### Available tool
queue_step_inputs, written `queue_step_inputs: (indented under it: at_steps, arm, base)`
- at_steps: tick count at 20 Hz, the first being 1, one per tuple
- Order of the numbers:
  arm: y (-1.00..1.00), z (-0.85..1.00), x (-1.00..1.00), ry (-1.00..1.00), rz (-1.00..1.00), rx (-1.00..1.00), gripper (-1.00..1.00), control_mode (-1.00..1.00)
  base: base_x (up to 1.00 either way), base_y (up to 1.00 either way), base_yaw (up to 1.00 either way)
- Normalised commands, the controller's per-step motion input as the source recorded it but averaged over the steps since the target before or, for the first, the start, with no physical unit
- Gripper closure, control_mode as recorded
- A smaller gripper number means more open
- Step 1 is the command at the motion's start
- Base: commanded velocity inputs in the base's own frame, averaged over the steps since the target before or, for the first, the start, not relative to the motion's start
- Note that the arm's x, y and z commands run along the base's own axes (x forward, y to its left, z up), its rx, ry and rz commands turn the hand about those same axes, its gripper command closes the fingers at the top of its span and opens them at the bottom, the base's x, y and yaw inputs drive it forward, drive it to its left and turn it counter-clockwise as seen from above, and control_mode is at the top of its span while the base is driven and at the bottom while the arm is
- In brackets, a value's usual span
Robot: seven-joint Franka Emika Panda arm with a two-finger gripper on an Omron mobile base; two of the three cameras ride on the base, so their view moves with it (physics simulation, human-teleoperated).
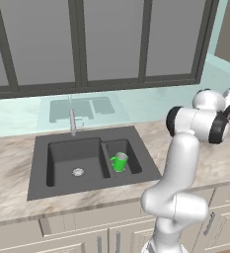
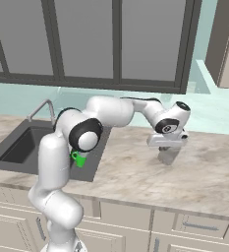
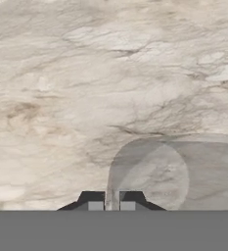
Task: Place the glass cup in the left basin and the mug in the right basin of the sink.
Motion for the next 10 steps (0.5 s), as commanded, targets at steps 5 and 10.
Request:
queue_step_inputs:
  at_steps: [5,10]
  arm:
    - [0.28,0.42,-0.21,0.00,0.00,-0.04,1.00,-1.00]
    - [0.29,0.33,-0.26,0.03,0.00,-0.01,1.00,-1.00]
  base:
    - [0.00,0.00,0.00]
    - [0.00,0.00,0.00]
